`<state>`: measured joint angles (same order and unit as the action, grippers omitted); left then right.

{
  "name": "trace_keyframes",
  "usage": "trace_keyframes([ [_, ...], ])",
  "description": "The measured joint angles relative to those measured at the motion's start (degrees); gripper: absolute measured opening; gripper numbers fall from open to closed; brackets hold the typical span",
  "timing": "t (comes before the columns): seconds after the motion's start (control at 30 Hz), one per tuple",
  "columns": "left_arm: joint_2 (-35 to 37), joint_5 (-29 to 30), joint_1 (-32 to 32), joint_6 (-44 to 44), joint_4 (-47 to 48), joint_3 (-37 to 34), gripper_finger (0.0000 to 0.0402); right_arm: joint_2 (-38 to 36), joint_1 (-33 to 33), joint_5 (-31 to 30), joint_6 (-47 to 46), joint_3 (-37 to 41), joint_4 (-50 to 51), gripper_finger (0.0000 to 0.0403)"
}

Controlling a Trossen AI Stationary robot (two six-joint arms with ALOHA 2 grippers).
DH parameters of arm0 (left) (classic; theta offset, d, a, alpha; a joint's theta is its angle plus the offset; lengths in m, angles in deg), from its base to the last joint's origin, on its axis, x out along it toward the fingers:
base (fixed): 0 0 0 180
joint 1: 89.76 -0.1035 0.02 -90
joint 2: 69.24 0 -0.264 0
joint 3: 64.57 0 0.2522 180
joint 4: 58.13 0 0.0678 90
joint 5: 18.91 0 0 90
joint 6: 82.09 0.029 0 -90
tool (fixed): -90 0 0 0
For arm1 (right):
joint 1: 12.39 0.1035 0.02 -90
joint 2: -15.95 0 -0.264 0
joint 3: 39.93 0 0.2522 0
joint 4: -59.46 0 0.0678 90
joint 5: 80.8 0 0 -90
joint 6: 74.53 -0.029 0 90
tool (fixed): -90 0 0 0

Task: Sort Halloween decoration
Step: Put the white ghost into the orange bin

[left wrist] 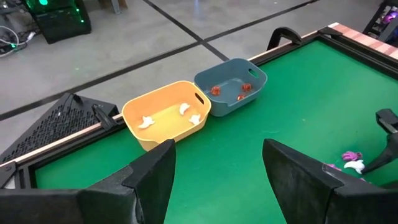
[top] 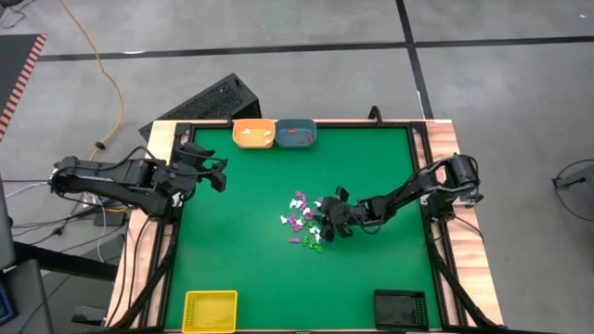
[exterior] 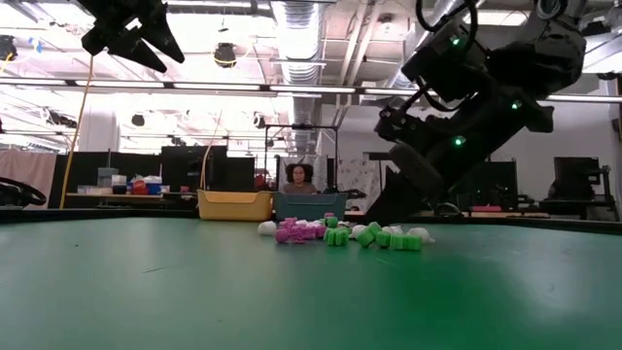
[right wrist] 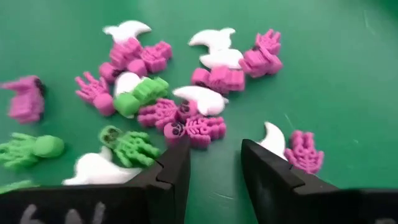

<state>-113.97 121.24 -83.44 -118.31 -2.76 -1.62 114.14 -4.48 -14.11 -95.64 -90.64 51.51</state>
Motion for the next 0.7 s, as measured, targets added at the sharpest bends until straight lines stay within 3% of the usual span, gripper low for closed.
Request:
trace_keyframes([
  [0.4,0.0,0.0,0.0,1.0,0.0,0.0,0.0231,-0.2,-0.3,0.6,-2.4,-0.7,9.1,0.0154],
  [0.7,0.0,0.0,0.0,1.0,0.1,0.0,0.0231,-0.3,-4.8,1.3,0.7,-0.4,12.4,0.0151],
])
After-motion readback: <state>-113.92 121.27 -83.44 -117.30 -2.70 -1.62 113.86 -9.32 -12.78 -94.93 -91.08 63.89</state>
